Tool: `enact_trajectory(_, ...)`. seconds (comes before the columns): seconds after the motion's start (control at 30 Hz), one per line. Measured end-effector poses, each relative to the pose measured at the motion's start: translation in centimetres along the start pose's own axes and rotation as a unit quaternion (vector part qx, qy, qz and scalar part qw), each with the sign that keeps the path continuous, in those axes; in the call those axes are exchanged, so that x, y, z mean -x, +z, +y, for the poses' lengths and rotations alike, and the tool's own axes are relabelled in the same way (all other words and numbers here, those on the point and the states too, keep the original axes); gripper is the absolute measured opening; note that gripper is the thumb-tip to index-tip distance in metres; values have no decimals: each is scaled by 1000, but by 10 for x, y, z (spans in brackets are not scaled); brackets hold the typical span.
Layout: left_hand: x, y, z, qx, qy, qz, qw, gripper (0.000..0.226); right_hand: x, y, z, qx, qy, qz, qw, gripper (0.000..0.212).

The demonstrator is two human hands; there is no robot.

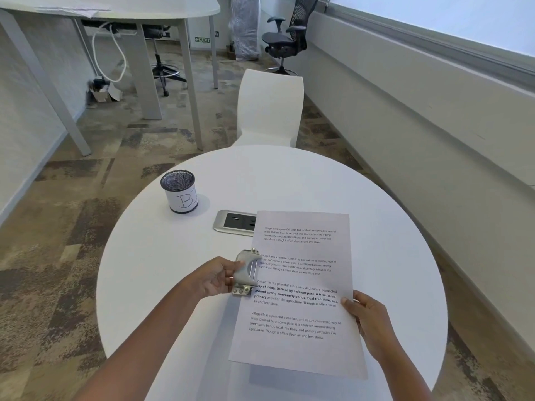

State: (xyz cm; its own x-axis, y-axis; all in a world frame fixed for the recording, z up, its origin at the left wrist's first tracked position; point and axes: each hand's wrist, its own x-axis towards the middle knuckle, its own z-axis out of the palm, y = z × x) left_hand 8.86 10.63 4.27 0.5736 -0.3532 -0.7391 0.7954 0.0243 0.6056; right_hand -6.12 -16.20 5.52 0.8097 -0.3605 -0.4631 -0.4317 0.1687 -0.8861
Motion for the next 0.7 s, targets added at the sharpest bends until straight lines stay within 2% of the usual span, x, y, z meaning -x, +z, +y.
enact_trajectory(0.33,-3,5,1,-7,44,23,999,19,-2,-1,-1,-4,-3,5,1000,22)
enact_trajectory(0.57,-8,12,1,6,49,71,996,22,-4,1,-1,-6,-2,7,1000,22)
enact_trajectory(0.7,-12,10,-2,-14,47,73,996,23,-3,1,-2,-2,-7,7,1000,21)
